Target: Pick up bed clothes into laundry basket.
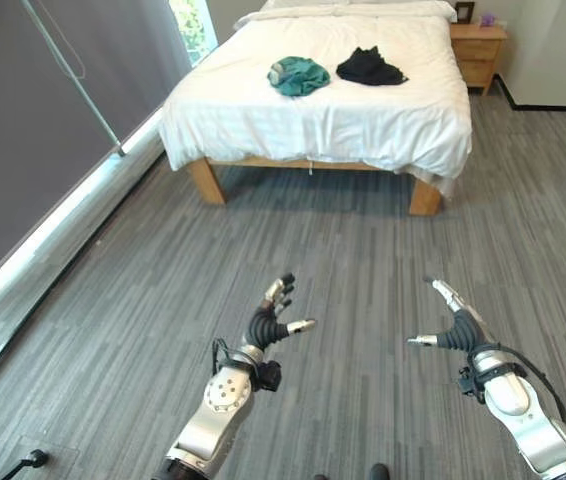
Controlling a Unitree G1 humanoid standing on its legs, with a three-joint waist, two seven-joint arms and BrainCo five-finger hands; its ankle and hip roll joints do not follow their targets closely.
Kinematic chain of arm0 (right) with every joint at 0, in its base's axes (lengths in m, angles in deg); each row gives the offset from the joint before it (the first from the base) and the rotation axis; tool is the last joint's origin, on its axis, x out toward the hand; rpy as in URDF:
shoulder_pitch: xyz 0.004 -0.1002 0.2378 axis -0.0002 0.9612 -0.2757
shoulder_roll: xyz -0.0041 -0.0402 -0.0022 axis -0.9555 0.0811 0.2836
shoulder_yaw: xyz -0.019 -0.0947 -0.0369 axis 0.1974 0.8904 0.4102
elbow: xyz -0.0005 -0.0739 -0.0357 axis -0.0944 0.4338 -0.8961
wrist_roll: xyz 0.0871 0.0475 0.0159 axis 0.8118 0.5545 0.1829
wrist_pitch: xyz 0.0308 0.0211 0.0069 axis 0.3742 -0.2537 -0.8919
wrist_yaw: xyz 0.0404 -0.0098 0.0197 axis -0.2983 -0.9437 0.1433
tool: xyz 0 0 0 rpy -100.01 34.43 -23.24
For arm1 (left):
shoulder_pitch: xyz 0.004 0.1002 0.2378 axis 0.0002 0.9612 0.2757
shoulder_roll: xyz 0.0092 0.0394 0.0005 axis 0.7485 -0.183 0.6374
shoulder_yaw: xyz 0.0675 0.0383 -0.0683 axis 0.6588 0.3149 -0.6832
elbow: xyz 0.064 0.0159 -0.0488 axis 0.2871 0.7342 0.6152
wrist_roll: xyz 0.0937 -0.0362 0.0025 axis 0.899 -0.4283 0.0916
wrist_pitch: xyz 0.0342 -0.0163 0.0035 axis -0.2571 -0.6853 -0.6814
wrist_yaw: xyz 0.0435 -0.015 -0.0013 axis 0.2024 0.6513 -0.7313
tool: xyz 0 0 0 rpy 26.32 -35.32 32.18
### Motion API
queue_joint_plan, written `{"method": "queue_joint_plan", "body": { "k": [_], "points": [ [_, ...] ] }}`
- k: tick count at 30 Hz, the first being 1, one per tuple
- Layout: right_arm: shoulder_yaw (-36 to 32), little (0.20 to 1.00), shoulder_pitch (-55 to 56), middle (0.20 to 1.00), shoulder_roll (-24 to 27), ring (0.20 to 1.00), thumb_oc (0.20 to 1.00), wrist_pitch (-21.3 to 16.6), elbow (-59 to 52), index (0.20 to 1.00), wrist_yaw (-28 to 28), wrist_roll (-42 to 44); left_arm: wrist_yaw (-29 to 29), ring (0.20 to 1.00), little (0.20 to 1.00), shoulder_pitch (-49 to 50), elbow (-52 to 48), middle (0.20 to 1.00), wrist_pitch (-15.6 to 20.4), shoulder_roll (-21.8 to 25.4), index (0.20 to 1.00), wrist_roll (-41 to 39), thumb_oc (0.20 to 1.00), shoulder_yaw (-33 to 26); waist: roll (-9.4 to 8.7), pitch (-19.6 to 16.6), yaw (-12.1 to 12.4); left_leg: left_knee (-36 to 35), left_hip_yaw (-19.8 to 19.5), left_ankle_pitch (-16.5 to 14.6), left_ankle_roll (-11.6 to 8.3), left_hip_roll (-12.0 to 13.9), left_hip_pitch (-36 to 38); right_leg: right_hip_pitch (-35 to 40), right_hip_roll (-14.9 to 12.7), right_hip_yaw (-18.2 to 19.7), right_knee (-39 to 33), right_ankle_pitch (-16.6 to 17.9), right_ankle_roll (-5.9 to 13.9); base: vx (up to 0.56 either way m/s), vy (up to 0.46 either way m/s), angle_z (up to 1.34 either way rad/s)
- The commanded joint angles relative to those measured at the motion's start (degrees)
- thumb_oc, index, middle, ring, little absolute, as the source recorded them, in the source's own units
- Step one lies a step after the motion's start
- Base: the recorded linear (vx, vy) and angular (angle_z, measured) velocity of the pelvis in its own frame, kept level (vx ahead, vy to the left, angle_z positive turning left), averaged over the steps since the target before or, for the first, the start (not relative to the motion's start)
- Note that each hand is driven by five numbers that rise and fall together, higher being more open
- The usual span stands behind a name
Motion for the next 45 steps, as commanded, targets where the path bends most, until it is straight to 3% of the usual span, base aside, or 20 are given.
{"method": "queue_joint_plan", "body": {
  "k": [1,13,16,17,19,21,22,26,27,30,32,33,34,35,36,37,39,41,43,45],
  "points": [
    [-3.1,1.000,-0.8,1.000,1.4,1.000,1.000,-3.7,-4.6,1.000,-0.5,3.5,-0.9,1.000,1.000,-2.4,-1.5,1.000,4.6,2.3,1.000,0.6,1.000,-0.6,-2.89,-2.1,0.9,-0.8,0.1,2.0,-5.47,3.3,-3.7,0.6,-6.0,0.2,0.7,-2.8,8.43,0.01,0.001,0.04],
    [-1.7,1.000,1.4,1.000,-2.7,1.000,1.000,-2.9,-2.5,1.000,-0.2,8.8,-1.3,1.000,1.000,-4.7,0.2,1.000,4.7,2.2,1.000,-0.8,1.000,2.8,-3.12,1.7,-0.9,2.8,-1.1,0.7,-5.65,3.8,-4.3,-0.2,-4.0,1.4,2.4,-5.7,6.40,0.05,-0.055,0.05],
    [-1.1,1.000,0.2,1.000,-1.7,1.000,1.000,-3.3,-4.5,1.000,0.1,9.6,-1.3,1.000,1.000,-5.8,0.4,1.000,5.0,1.1,1.000,-3.7,1.000,3.6,-3.85,7.5,0.7,25.2,-2.3,11.2,-11.85,5.2,-16.2,1.9,-4.4,1.2,1.6,-6.0,4.48,-0.01,-0.147,-0.03],
    [-0.9,1.000,-0.2,1.000,-1.5,1.000,1.000,-3.4,-5.3,1.000,-0.2,10.0,-1.6,1.000,1.000,-6.1,0.4,1.000,5.0,0.9,1.000,-3.6,1.000,3.8,-4.19,8.6,1.2,30.5,-3.0,12.8,-12.31,4.5,-20.2,2.1,-4.4,1.4,1.3,-6.1,3.96,-0.02,-0.107,-0.05],
    [-0.8,1.000,-0.9,1.000,-1.1,1.000,1.000,-3.4,-5.3,1.000,-0.1,9.9,-1.5,1.000,1.000,-6.1,0.3,1.000,5.1,0.6,1.000,-3.7,1.000,4.0,-4.56,8.7,1.3,33.1,-2.1,11.1,-11.15,4.5,-23.5,1.9,-4.4,1.8,1.0,-6.8,3.77,0.13,-0.103,-0.19],
    [-0.5,1.000,-1.5,1.000,-1.0,1.000,1.000,-3.1,-5.6,1.000,-0.2,9.4,-1.5,1.000,1.000,-5.2,0.3,1.000,5.4,0.3,1.000,-3.5,1.000,4.0,-4.68,8.5,2.0,30.3,0.4,9.2,-9.42,5.2,-27.1,2.4,-4.0,3.0,0.7,-8.5,3.89,0.35,-0.027,-0.52],
    [-0.5,1.000,-1.3,1.000,-1.4,1.000,1.000,-3.1,-6.2,1.000,-0.5,9.5,-1.4,1.000,1.000,-4.1,0.5,1.000,5.2,-0.2,1.000,-3.4,1.000,4.1,-4.02,7.3,2.6,19.0,4.5,8.1,-8.01,7.1,-26.5,3.6,-3.4,4.4,0.7,-11.1,4.63,0.52,0.096,-0.60],
    [-0.5,1.000,-1.3,1.000,-1.1,1.000,1.000,-3.6,-5.1,1.000,-0.2,9.9,-1.1,1.000,1.000,-3.0,0.9,1.000,5.3,-0.7,1.000,-3.0,1.000,4.3,-3.06,6.3,4.1,0.4,9.9,13.3,-8.28,8.9,-26.8,7.1,-2.9,5.6,0.7,-13.7,6.11,0.53,0.067,-0.39],
    [-0.4,1.000,-1.8,1.000,-0.6,1.000,1.000,-3.4,-4.5,1.000,-0.1,9.1,-0.9,1.000,1.000,-1.8,0.8,1.000,5.3,-0.8,1.000,-3.0,1.000,4.2,-3.12,5.7,4.8,-0.8,12.9,13.5,-8.34,9.9,-29.3,9.7,-2.9,5.2,0.7,-14.8,6.73,0.71,0.050,-0.09],
    [0.0,1.000,-1.7,1.000,-1.2,1.000,1.000,-2.9,-4.3,1.000,-0.9,8.1,-0.7,1.000,1.000,-0.6,0.7,1.000,5.3,-0.5,1.000,-2.9,1.000,3.3,-3.48,3.7,5.4,-0.8,13.4,13.5,-6.55,9.6,-28.1,12.4,-3.3,5.9,0.7,-15.4,7.32,0.56,0.078,-0.16],
    [0.7,1.000,-1.2,1.000,-2.3,1.000,1.000,-3.1,-3.7,1.000,-0.9,6.7,-0.4,1.000,1.000,-0.2,0.6,1.000,5.2,0.0,1.000,-3.1,1.000,3.9,-5.21,3.0,6.8,-0.8,12.9,15.1,-4.92,7.7,-25.5,14.1,-4.5,6.5,6.0,-12.5,8.67,0.53,0.054,-0.84],
    [1.2,1.000,-1.2,1.000,-3.0,1.000,1.000,-2.9,-3.1,1.000,-1.0,6.3,-0.4,1.000,1.000,-1.2,0.6,1.000,4.6,0.6,1.000,-2.9,1.000,4.6,-5.83,3.3,7.3,-0.8,14.5,13.4,-3.05,6.5,-21.0,10.5,-5.1,6.7,18.1,-5.6,13.39,0.63,0.061,-0.91],
    [1.3,1.000,-1.7,1.000,-3.2,1.000,1.000,-2.7,-3.3,1.000,-1.1,6.4,-0.5,1.000,1.000,-2.0,0.4,1.000,4.1,1.1,1.000,-2.4,1.000,5.0,-6.03,3.6,6.2,-0.8,13.9,11.5,-2.26,5.5,-18.2,7.8,-5.3,6.5,25.3,-1.1,14.59,0.43,0.059,-0.52],
    [1.4,1.000,-1.8,1.000,-3.2,1.000,1.000,-2.7,-3.2,1.000,-1.1,6.4,-0.5,1.000,1.000,-2.1,0.4,1.000,4.1,1.1,1.000,-2.4,1.000,4.9,-5.79,3.5,6.4,-0.8,14.0,11.7,-2.28,5.9,-18.3,7.6,-5.0,6.7,25.3,-0.9,14.59,0.54,0.051,0.07],
    [1.2,1.000,-3.4,1.000,-3.0,1.000,1.000,-2.4,-3.7,1.000,-1.1,5.4,-0.3,1.000,1.000,-3.7,0.3,1.000,4.0,1.9,1.000,-1.6,1.000,5.4,-4.35,4.2,4.2,-0.8,12.5,8.7,-1.60,6.0,-13.3,1.4,-3.8,6.1,37.2,3.1,14.59,0.66,0.114,0.77],
    [0.5,1.000,-4.3,1.000,-2.8,1.000,1.000,-2.3,-4.7,1.000,-0.6,4.3,-0.4,1.000,1.000,-5.0,0.5,1.000,4.2,2.0,1.000,-1.6,1.000,5.5,-2.85,5.1,2.1,-0.8,11.0,6.6,-1.34,6.0,-9.7,-4.8,-6.0,3.3,40.3,1.2,14.59,0.86,0.132,1.14],
    [0.0,1.000,-4.8,1.000,-2.4,1.000,1.000,-2.2,-5.0,1.000,-0.2,4.0,-0.7,1.000,1.000,-6.0,0.8,1.000,4.2,1.8,1.000,-1.7,1.000,5.6,-2.12,5.6,0.9,-0.8,9.7,5.5,-1.41,5.8,-8.2,-8.1,-7.1,1.3,38.8,-0.4,13.89,0.51,0.013,0.77],
    [-1.9,1.000,-5.6,1.000,-1.7,1.000,1.000,-2.1,-5.8,1.000,0.7,3.8,-0.3,1.000,1.000,-7.1,1.0,1.000,4.2,1.4,1.000,-2.0,1.000,5.8,-2.28,5.6,-1.2,-0.8,7.5,1.8,-2.78,4.4,-3.6,-14.3,-9.8,-2.4,24.0,-2.8,10.95,0.70,-0.215,0.63],
    [-2.4,1.000,-6.6,1.000,-1.4,1.000,1.000,-1.7,-5.2,1.000,1.4,3.1,0.4,1.000,1.000,-7.1,1.5,1.000,4.4,1.1,1.000,-2.1,1.000,4.8,-2.60,5.6,-3.0,-0.8,5.9,-2.7,-5.22,5.3,1.4,-16.7,-14.2,-7.9,7.4,1.5,11.91,0.64,-0.246,0.69],
    [-2.7,1.000,-6.6,1.000,-1.6,1.000,1.000,-1.4,-5.3,1.000,1.7,2.5,0.7,1.000,1.000,-6.8,1.7,1.000,4.6,1.1,1.000,-1.9,1.000,4.6,-2.05,5.5,-3.5,-0.8,5.6,-4.4,-6.13,6.3,3.1,-17.1,-15.0,-9.8,2.2,4.1,13.00,0.45,-0.145,0.60]
  ]
}}
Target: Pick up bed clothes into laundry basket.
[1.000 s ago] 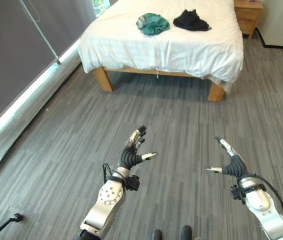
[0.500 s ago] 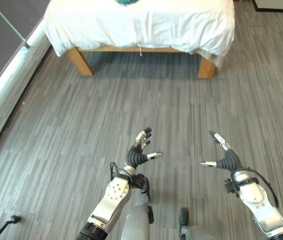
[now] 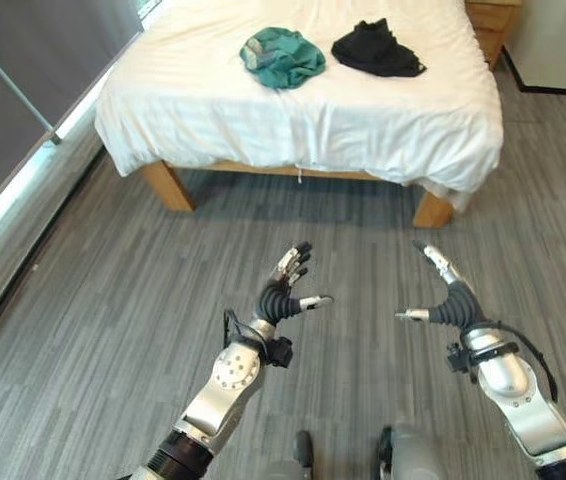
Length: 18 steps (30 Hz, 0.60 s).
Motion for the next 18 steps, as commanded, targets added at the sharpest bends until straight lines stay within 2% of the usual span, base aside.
{"method": "queue_joint_plan", "body": {
  "k": [1,2,3,4,5,6,7,8,9,10,11,12,13,14,15,16,17,18],
  "points": [
    [-3.2,1.000,-1.4,1.000,0.8,1.000,1.000,-0.7,0.6,1.000,3.1,-3.3,0.6,1.000,1.000,0.9,-2.3,1.000,3.3,0.4,1.000,1.0,1.000,-1.8,0.21,-1.1,-0.8,0.0,5.1,-2.8,-8.21,4.6,5.3,5.8,-2.3,-3.0,-10.7,13.1,3.78,0.79,-0.274,0.66],
    [-4.5,1.000,-0.2,1.000,1.1,1.000,1.000,-0.1,0.7,1.000,4.0,-5.0,1.4,1.000,1.000,0.4,-1.9,1.000,3.7,-0.3,1.000,0.8,1.000,-1.8,-0.31,-1.8,-0.8,0.0,3.9,-5.8,-8.26,4.4,8.7,6.5,-2.2,-1.6,-10.9,13.6,3.95,0.62,-0.204,0.59],
    [-4.6,1.000,-0.1,1.000,1.1,1.000,1.000,-0.1,0.7,1.000,4.0,-5.1,1.5,1.000,1.000,0.4,-1.9,1.000,3.7,-0.3,1.000,0.8,1.000,-1.7,-0.26,-1.6,-0.7,0.0,3.9,-6.0,-8.20,4.4,8.9,6.7,-2.2,-1.6,-10.9,13.5,4.01,0.85,-0.312,0.58],
    [-6.7,1.000,0.6,1.000,1.5,1.000,1.000,0.5,1.5,1.000,5.8,-7.1,1.1,1.000,1.000,-0.5,-1.5,1.000,4.1,-1.2,1.000,1.3,1.000,-1.3,-0.39,-2.4,-1.4,3.7,2.2,-4.2,-9.43,5.2,11.7,9.0,-1.2,0.1,-10.5,15.5,2.91,0.62,-0.259,0.53],
    [-7.7,1.000,1.1,1.000,1.5,1.000,1.000,0.5,1.7,1.000,6.4,-7.2,1.0,1.000,1.000,-0.7,-1.0,1.000,4.3,-2.0,1.000,1.0,1.000,-0.8,0.48,-2.3,-1.6,10.2,1.8,-2.6,-10.35,6.6,10.5,11.4,0.0,-0.3,-10.3,15.3,2.15,0.60,-0.272,0.75],
    [-7.8,1.000,1.2,1.000,1.6,1.000,1.000,0.5,1.6,1.000,6.4,-7.2,1.0,1.000,1.000,-0.8,-0.9,1.000,4.3,-2.1,1.000,1.1,1.000,-0.8,0.35,-2.3,-1.9,10.5,1.4,-2.5,-10.41,6.5,10.1,11.4,-0.2,-0.7,-10.4,15.5,2.04,0.29,-0.198,0.97],
    [-8.1,1.000,0.8,1.000,2.2,1.000,1.000,0.5,2.0,1.000,7.3,-7.7,0.6,1.000,1.000,-1.0,-0.4,1.000,4.1,-2.7,1.000,0.7,1.000,-0.7,0.43,-2.2,-1.7,19.1,1.6,0.9,-11.39,7.6,7.3,14.2,1.0,-1.6,-10.6,14.7,0.54,0.36,-0.367,0.68],
    [-8.8,1.000,-0.5,1.000,3.3,1.000,1.000,1.3,2.0,1.000,8.8,-7.8,-0.3,1.000,1.000,-1.5,-1.0,1.000,3.7,-3.0,1.000,-1.2,1.000,-0.8,-0.40,-0.6,-1.0,38.3,0.8,9.6,-13.25,8.5,-1.1,18.7,2.2,-2.8,-11.1,12.6,-2.95,0.37,-0.359,0.23],
    [-8.8,1.000,-0.5,1.000,3.2,1.000,1.000,1.3,2.0,1.000,8.8,-7.8,-0.3,1.000,1.000,-1.5,-1.0,1.000,3.7,-3.0,1.000,-1.2,1.000,-0.8,-0.47,-0.7,-1.1,38.4,0.7,9.6,-13.23,8.4,-1.4,18.6,2.1,-2.9,-11.1,12.6,-2.95,0.44,-0.414,-0.29],
    [-9.4,1.000,-1.4,1.000,4.2,1.000,1.000,1.8,2.2,1.000,10.0,-8.8,-0.2,1.000,1.000,-1.3,-1.6,1.000,3.7,-2.8,1.000,-1.1,1.000,-1.0,-1.21,0.0,-0.1,45.2,2.1,11.0,-13.56,9.4,-4.2,21.3,2.8,-3.4,-11.5,11.1,-4.06,0.45,-0.273,-0.43],
    [-10.2,1.000,-3.5,1.000,5.5,1.000,1.000,2.4,2.6,1.000,11.2,-10.5,-0.5,1.000,1.000,-1.1,-2.7,1.000,4.1,-2.5,1.000,-1.4,1.000,-1.2,-2.01,0.9,1.0,48.1,5.8,9.0,-12.86,11.9,-9.4,23.8,3.3,-3.2,-11.7,8.8,-4.52,0.44,-0.267,-0.38],
    [-10.1,1.000,-3.7,1.000,5.5,1.000,1.000,2.4,2.8,1.000,11.3,-10.5,-0.5,1.000,1.000,-1.1,-2.7,1.000,4.0,-2.4,1.000,-1.4,1.000,-1.3,-2.31,0.8,1.1,47.9,6.1,9.2,-12.59,11.6,-9.5,23.4,3.0,-3.0,-11.7,9.1,-4.49,0.39,-0.120,-0.44],
    [-10.1,1.000,-5.5,1.000,5.7,1.000,1.000,2.9,3.6,1.000,12.2,-10.5,-0.9,1.000,1.000,-0.9,-3.0,1.000,4.1,-2.4,1.000,-1.7,1.000,-1.3,-2.14,1.0,1.9,45.8,7.9,7.9,-12.62,12.9,-12.1,24.7,3.6,-2.6,-11.7,7.6,-4.07,0.42,0.044,-0.50],
    [-9.0,1.000,-8.3,1.000,6.8,1.000,1.000,3.5,5.0,1.000,12.6,-11.3,-0.7,1.000,1.000,-0.6,-3.1,1.000,4.2,-2.5,1.000,-2.0,1.000,-1.2,-1.82,0.5,3.8,35.3,11.0,7.5,-11.10,12.8,-15.6,26.3,4.4,-1.0,-11.7,5.7,-3.20,0.43,0.039,-0.50],
    [-9.0,1.000,-8.4,1.000,6.8,1.000,1.000,3.4,5.1,1.000,12.6,-11.3,-0.7,1.000,1.000,-0.6,-3.1,1.000,4.2,-2.5,1.000,-2.0,1.000,-1.2,-1.98,0.4,3.8,35.0,11.2,7.7,-11.05,12.6,-15.5,26.2,4.2,-0.9,-11.7,5.7,-3.17,0.61,0.206,-0.59],
    [-9.2,1.000,-9.8,1.000,8.6,1.000,1.000,3.5,5.3,1.000,12.9,-12.5,-0.4,1.000,1.000,0.3,-3.5,1.000,4.4,-2.1,1.000,-2.3,1.000,-1.1,-0.65,-0.5,5.1,20.5,13.0,8.7,-10.76,13.3,-17.2,27.9,5.8,-0.6,-11.7,3.7,-1.61,0.35,0.138,-0.70],
    [-9.2,1.000,-9.8,1.000,8.8,1.000,1.000,3.4,5.4,1.000,12.9,-12.5,-0.4,1.000,1.000,0.4,-3.5,1.000,4.3,-2.3,1.000,-2.3,1.000,-1.1,-0.98,-0.9,5.4,17.1,13.8,10.1,-10.86,12.4,-15.5,27.8,5.2,-0.3,-11.7,3.6,-1.51,0.56,0.221,-0.64],
    [-9.0,1.000,-10.7,1.000,9.9,1.000,1.000,3.6,5.9,1.000,13.2,-13.2,-0.3,1.000,1.000,0.9,-3.3,1.000,4.3,-2.3,1.000,-2.4,1.000,-1.0,-0.24,-1.6,6.2,9.7,14.5,13.0,-11.06,12.7,-15.4,29.0,5.9,-0.2,-11.7,2.5,-0.82,0.56,0.161,-0.45]
  ]
}}
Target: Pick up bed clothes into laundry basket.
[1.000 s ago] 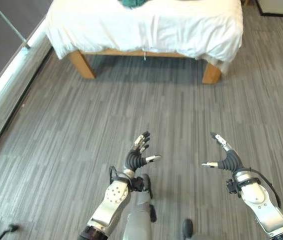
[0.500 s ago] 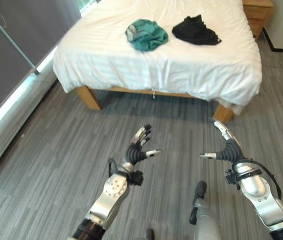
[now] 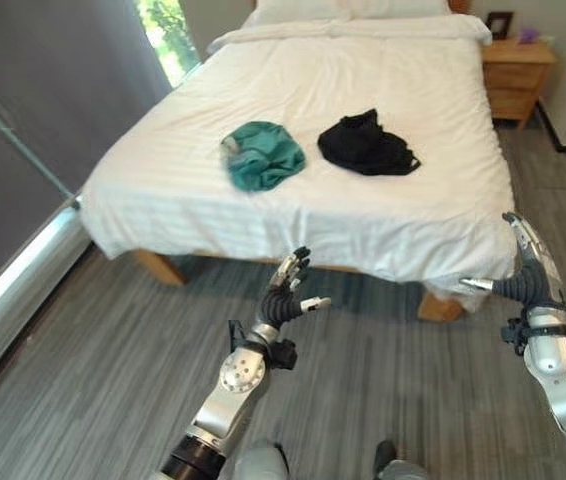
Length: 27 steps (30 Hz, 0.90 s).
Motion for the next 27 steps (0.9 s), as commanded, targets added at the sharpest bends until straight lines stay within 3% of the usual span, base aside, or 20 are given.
{"method": "queue_joint_plan", "body": {
  "k": [1,5,6,8,10,11,12,14,16,17,19,22,24,27],
  "points": [
    [-1.3,1.000,-7.0,1.000,6.4,1.000,1.000,-0.3,-1.5,1.000,2.3,-3.8,-0.3,1.000,1.000,0.7,-4.9,1.000,2.8,0.8,1.000,-2.7,1.000,-0.4,1.60,-1.5,5.1,-25.2,2.4,10.0,-1.58,-0.7,8.0,4.5,-2.9,-1.8,0.9,-4.8,9.12,0.64,0.203,-0.05],
    [-2.1,1.000,-7.5,1.000,7.2,1.000,1.000,1.3,-1.7,1.000,2.4,-7.3,-0.1,1.000,1.000,1.9,-4.7,1.000,1.9,0.9,1.000,-3.4,1.000,-1.0,1.66,-3.2,5.6,-26.4,3.2,10.2,-0.72,-0.7,8.9,7.7,-1.9,-2.0,0.9,-5.9,9.28,0.42,0.123,-0.03],
    [-2.8,1.000,-9.0,1.000,7.1,1.000,1.000,2.8,-0.7,1.000,3.6,-8.8,0.0,1.000,1.000,2.7,-5.1,1.000,1.3,1.6,1.000,-3.7,1.000,-0.7,0.52,-4.9,6.6,-26.6,3.6,9.6,0.53,-2.4,10.6,9.9,-2.1,-1.3,2.0,-6.3,9.36,0.53,0.189,-0.08],
    [-3.0,1.000,-10.0,1.000,7.1,1.000,1.000,3.2,0.4,1.000,4.1,-8.9,0.5,1.000,1.000,2.5,-5.4,1.000,0.9,2.3,1.000,-4.2,1.000,-0.5,-0.29,-5.1,7.1,-26.6,4.1,8.7,1.33,-3.3,11.3,9.6,-3.0,-1.4,5.2,-6.4,9.96,0.35,0.175,0.02],
    [-3.2,1.000,-13.3,1.000,8.4,1.000,1.000,5.1,2.4,1.000,4.5,-9.2,1.1,1.000,1.000,2.6,-5.6,1.000,0.1,3.4,1.000,-4.4,1.000,0.4,-1.66,-4.8,7.6,-26.6,3.6,5.4,3.20,-5.9,13.4,6.9,-6.1,-2.0,17.1,-3.4,12.99,0.22,0.178,0.14],
    [-3.1,1.000,-13.6,1.000,8.5,1.000,1.000,5.1,2.6,1.000,4.6,-9.2,1.1,1.000,1.000,2.5,-5.6,1.000,0.0,3.3,1.000,-4.4,1.000,0.3,-1.53,-4.9,7.7,-26.6,3.8,5.7,3.36,-5.8,13.1,6.3,-6.0,-1.8,17.4,-3.2,12.98,0.16,0.160,0.45],
    [-3.4,1.000,-15.4,1.000,10.1,1.000,1.000,6.6,4.1,1.000,4.5,-9.9,1.1,1.000,1.000,2.3,-5.4,1.000,-0.2,4.0,1.000,-4.2,1.000,0.9,-0.89,-3.7,6.6,-26.6,2.5,4.2,4.39,-6.0,14.7,0.0,-6.7,-0.5,27.5,2.1,14.03,0.13,0.113,0.57],
    [-3.7,1.000,-17.1,1.000,11.2,1.000,1.000,7.8,6.9,1.000,5.1,-9.8,1.4,1.000,1.000,2.6,-5.4,1.000,-0.2,4.7,1.000,-4.1,1.000,0.5,-0.14,-2.9,6.4,-26.6,1.9,2.9,4.57,-5.7,15.3,-5.0,-8.2,-0.7,30.6,2.4,14.03,0.19,0.092,0.53],
    [-3.7,1.000,-17.5,1.000,12.1,1.000,1.000,8.6,10.6,1.000,5.1,-8.0,2.3,1.000,1.000,3.2,-5.5,1.000,-0.3,4.9,1.000,-5.0,1.000,0.6,-0.72,-2.3,6.2,-26.6,0.3,2.0,4.46,-7.0,15.5,-7.1,-8.0,-1.4,26.3,-0.5,12.93,0.22,0.004,0.40],
    [-2.7,1.000,-17.4,1.000,13.0,1.000,1.000,9.0,14.5,1.000,5.5,-7.3,2.8,1.000,1.000,3.6,-5.5,1.000,-0.4,5.2,1.000,-5.6,1.000,0.7,-0.88,-1.8,5.8,-26.6,-1.1,1.4,4.33,-7.8,16.1,-7.7,-6.7,-1.2,23.8,-3.0,11.78,0.20,-0.046,0.40],
    [-1.6,1.000,-17.6,1.000,14.4,1.000,1.000,9.8,20.2,1.000,5.1,-6.1,4.2,1.000,1.000,5.0,-5.4,1.000,-0.6,5.5,1.000,-6.6,1.000,0.2,-1.36,-1.5,5.3,-26.6,-3.3,0.2,4.04,-8.8,16.9,-8.7,-3.8,0.9,15.4,-4.1,10.28,0.23,-0.073,0.63],
    [-0.2,1.000,-18.8,1.000,14.5,1.000,1.000,10.3,24.7,1.000,5.1,-5.5,5.5,1.000,1.000,6.4,-4.9,1.000,-1.0,5.9,1.000,-7.1,1.000,-0.5,-1.62,-1.3,5.2,-26.6,-4.8,-1.0,3.69,-9.5,17.4,-9.5,-3.3,1.3,8.8,-1.1,10.19,0.24,-0.073,1.02],
    [2.3,1.000,-20.7,1.000,13.8,1.000,1.000,10.2,31.4,1.000,4.9,-4.1,6.2,1.000,1.000,7.5,-3.5,1.000,-1.0,6.0,1.000,-7.5,1.000,-0.1,-2.39,-1.8,6.9,-26.6,-4.7,-1.5,3.20,-9.5,17.6,-8.1,-4.9,-2.0,5.2,0.6,10.64,0.11,-0.053,0.46],
    [14.3,1.000,-30.6,1.000,13.1,1.000,1.000,8.8,49.3,1.000,3.2,-2.7,6.9,1.000,1.000,9.1,-1.7,1.000,-1.0,5.8,1.000,-8.6,1.000,0.8,-2.83,-2.5,9.1,-26.6,-5.2,-0.7,2.12,-9.2,16.1,-5.8,-4.9,-4.3,1.1,2.6,10.48,0.10,-0.082,0.16]
  ]
}}
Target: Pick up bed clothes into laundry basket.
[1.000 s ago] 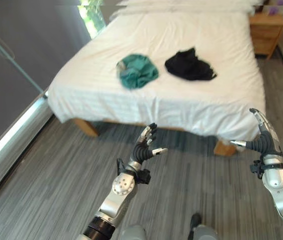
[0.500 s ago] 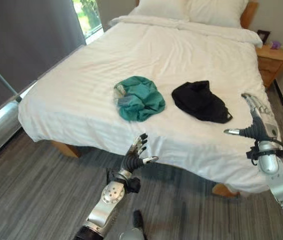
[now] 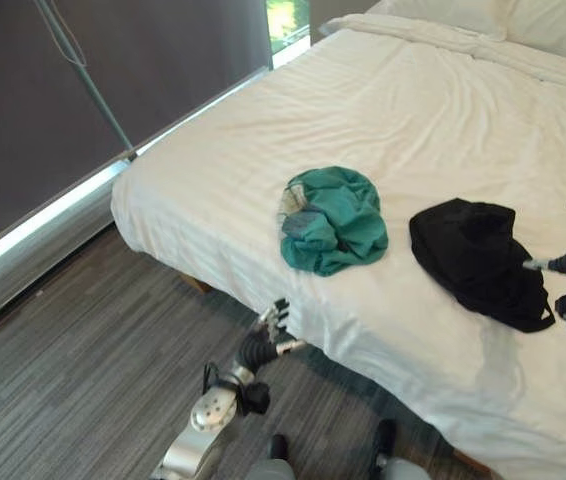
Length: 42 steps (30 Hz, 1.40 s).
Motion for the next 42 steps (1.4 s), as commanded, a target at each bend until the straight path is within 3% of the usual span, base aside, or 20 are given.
{"method": "queue_joint_plan", "body": {
  "k": [1,5,12,13,18,21,22,23,25,26,30,31,33,34,35,36,38,40,41,42],
  "points": [
    [6.9,1.000,-11.1,1.000,1.9,1.000,1.000,-2.4,5.2,1.000,-0.7,2.7,1.6,1.000,1.000,-3.6,-3.1,1.000,2.9,2.0,1.000,-2.4,1.000,1.7,-2.23,-1.2,3.2,0.3,3.4,2.1,-2.68,-2.7,-5.0,4.3,-4.2,-5.1,1.1,-5.3,6.66,0.05,-0.046,0.24],
    [13.3,1.000,-17.8,1.000,-0.5,1.000,1.000,-3.0,12.4,1.000,-2.0,3.2,1.0,1.000,1.000,-3.9,-0.1,1.000,2.8,1.6,1.000,-4.1,1.000,2.2,-1.15,0.1,4.2,0.3,2.1,3.5,-3.59,-2.1,-9.3,1.3,-4.3,-5.3,1.1,-5.4,6.59,-0.02,-0.025,0.22],
    [15.6,1.000,-18.2,1.000,-4.7,1.000,1.000,-3.5,22.3,1.000,-3.3,4.8,1.8,1.000,1.000,-2.2,3.3,1.000,2.8,0.4,1.000,-4.9,1.000,1.6,1.09,1.6,5.4,0.3,-0.3,5.1,-5.79,-0.9,-14.7,-2.8,-4.2,-5.4,1.1,-6.6,6.39,0.00,-0.051,0.28],
    [15.6,0.200,-16.0,0.200,-7.3,0.200,0.200,-3.5,25.3,0.200,-5.2,5.1,2.0,1.000,1.000,-0.1,4.2,1.000,2.7,0.1,1.000,-4.3,1.000,0.1,2.02,1.7,6.0,0.3,-0.5,4.8,-5.92,-0.5,-13.7,-1.5,-3.8,-5.5,1.1,-7.6,6.23,0.06,-0.079,0.23],
    [10.8,0.200,-7.1,0.200,-13.2,0.200,0.200,-4.9,24.0,0.200,-5.7,10.4,-1.0,1.000,1.000,-0.3,6.3,1.000,3.0,0.5,1.000,0.0,1.000,-5.1,2.42,1.4,6.0,0.3,-0.3,4.7,-5.33,-0.5,-10.8,1.9,-3.6,-5.2,1.1,-8.2,5.63,0.06,-0.087,0.12],
    [5.8,0.200,1.3,0.200,-15.5,0.200,0.200,-6.3,20.2,0.200,-5.8,14.9,-4.9,1.000,1.000,-3.6,6.5,1.000,4.0,2.4,1.000,7.7,1.000,-9.1,2.53,0.7,5.0,0.3,0.0,3.5,-5.01,-0.8,-6.7,4.5,-3.7,-4.8,1.1,-9.2,5.25,0.09,-0.072,0.06],
    [1.6,0.200,6.8,0.200,-16.8,0.200,0.200,-7.2,17.4,0.200,-6.8,19.1,-7.9,1.000,1.000,-7.1,3.6,1.000,4.6,4.1,1.000,13.2,1.000,-11.2,2.43,1.5,3.8,6.9,0.2,2.3,-5.85,-0.9,-6.9,5.9,-4.0,-5.0,1.1,-9.9,4.52,0.07,-0.082,-0.01],
    [1.5,0.200,6.9,0.200,-16.7,0.200,0.200,-7.1,17.2,0.200,-6.8,19.1,-7.9,1.000,1.000,-7.1,3.6,1.000,4.5,4.2,1.000,13.2,1.000,-11.1,2.36,1.4,3.8,7.3,0.0,2.4,-5.77,-1.0,-7.5,5.6,-4.1,-5.1,1.1,-9.6,4.51,0.00,-0.081,0.06],
    [-3.8,0.200,13.5,0.200,-20.8,0.200,0.200,-8.8,15.6,0.200,-9.7,27.9,-11.7,1.000,1.000,-13.1,-1.7,1.000,5.6,3.8,1.000,20.3,1.000,-13.0,2.17,2.5,1.9,18.9,-1.6,4.5,-8.24,-1.3,-11.3,8.1,-4.6,-4.7,1.1,-10.4,3.66,0.03,-0.001,0.18],
    [-4.3,0.200,14.9,0.200,-22.3,0.200,0.200,-8.7,17.3,0.200,-10.0,28.3,-13.6,1.000,1.000,-15.6,-1.6,1.000,5.3,3.6,1.000,22.4,1.000,-13.3,1.94,2.6,1.4,20.7,-2.7,4.6,-8.74,-1.6,-11.9,8.2,-4.8,-4.1,1.1,-10.3,3.85,0.04,0.032,-0.04],
    [-3.1,0.200,18.3,0.200,-23.3,0.200,0.200,-6.9,22.6,0.200,-10.5,24.4,-17.4,1.000,1.000,-22.6,-0.3,1.000,3.3,3.6,1.000,30.4,1.000,-11.0,1.44,1.8,-0.5,14.4,-5.4,2.5,-8.10,0.3,-10.9,6.8,-6.1,-1.6,1.1,-9.6,5.86,0.13,0.186,-0.50],
    [-2.2,0.200,21.1,0.200,-23.0,0.200,0.200,-6.6,24.7,0.200,-11.3,21.6,-19.7,1.000,1.000,-27.1,3.0,1.000,1.1,5.0,1.000,38.0,1.000,-8.7,1.64,0.3,-1.7,6.9,-8.5,1.9,-8.06,2.9,-8.2,6.7,-6.5,1.5,1.1,-9.9,7.33,0.37,0.386,-0.33],
    [-1.1,0.200,24.1,0.200,-22.2,0.200,0.200,-6.9,25.6,0.200,-11.5,19.1,-22.4,1.000,1.000,-33.9,9.5,1.000,-1.8,7.3,1.000,45.5,1.000,-5.5,2.33,-0.6,-2.8,1.4,-13.4,4.4,-8.68,5.1,-8.4,7.0,-6.4,5.0,1.1,-10.7,8.19,0.31,0.316,-0.74],
    [-1.3,0.200,24.1,0.200,-22.2,0.200,0.200,-7.0,25.6,0.200,-11.5,19.0,-22.7,1.000,1.000,-34.4,10.2,1.000,-1.7,7.0,1.000,45.7,1.000,-5.1,2.37,-0.5,-2.6,1.3,-13.5,4.3,-8.78,5.2,-8.2,7.1,-6.3,5.0,1.1,-10.8,8.14,0.12,0.193,-0.94],
    [-1.8,0.200,25.6,0.200,-21.9,0.200,0.200,-6.9,25.7,0.200,-11.7,18.4,-23.5,1.000,1.000,-37.9,14.5,1.000,-2.9,7.4,1.000,48.9,1.000,-3.2,2.82,-0.9,-4.3,0.3,-12.7,4.3,-9.37,6.3,-8.3,7.6,-6.3,5.6,1.1,-11.3,8.50,0.15,0.298,-1.04],
    [-1.4,0.200,27.4,0.200,-21.4,0.200,0.200,-6.4,27.1,0.200,-11.5,16.6,-25.3,1.000,1.000,-46.3,24.0,1.000,-6.8,6.9,1.000,54.1,1.000,1.1,3.49,-1.9,-7.1,0.3,-10.0,4.5,-10.07,6.4,-7.7,8.4,-6.9,5.5,1.1,-10.8,9.13,0.16,0.420,-0.73],
    [-2.5,0.200,28.1,0.200,-21.3,0.200,0.200,-6.4,28.5,0.200,-11.1,16.9,-26.5,1.000,1.000,-51.2,30.2,1.000,-7.8,5.3,1.000,55.7,1.000,3.8,3.46,-2.1,-8.4,0.3,-8.6,4.1,-10.24,5.7,-7.1,8.6,-7.8,5.3,1.1,-10.2,9.48,0.09,0.270,-0.22],
    [-3.5,0.200,28.9,0.200,-21.4,0.200,0.200,-6.1,30.3,0.200,-10.2,18.1,-28.0,1.000,1.000,-56.2,40.7,1.000,-10.2,3.4,1.000,58.9,1.000,7.7,2.93,-2.7,-10.6,0.3,-7.7,2.9,-9.29,3.4,-5.8,8.4,-9.6,5.8,1.1,-7.9,10.26,0.08,0.312,-0.20],
    [-4.9,0.200,28.7,0.200,-21.2,0.200,0.200,-6.3,30.6,0.200,-9.3,20.4,-28.9,1.000,1.000,-60.9,51.2,1.000,-12.3,2.0,1.000,61.1,1.000,11.0,2.36,-2.4,-12.1,0.3,-5.7,1.7,-8.11,1.8,-4.6,7.4,-11.1,7.1,1.6,-6.0,10.33,0.05,0.307,-0.31],
    [-5.0,0.200,28.6,0.200,-21.2,0.200,0.200,-6.2,30.6,0.200,-9.3,20.5,-29.1,1.000,1.000,-61.3,51.7,1.000,-12.1,1.8,1.000,61.1,1.000,11.1,2.27,-2.3,-11.8,0.3,-5.6,1.7,-8.05,1.7,-4.5,7.3,-11.2,7.3,1.6,-6.0,10.33,0.01,0.390,-0.35]
  ]
}}
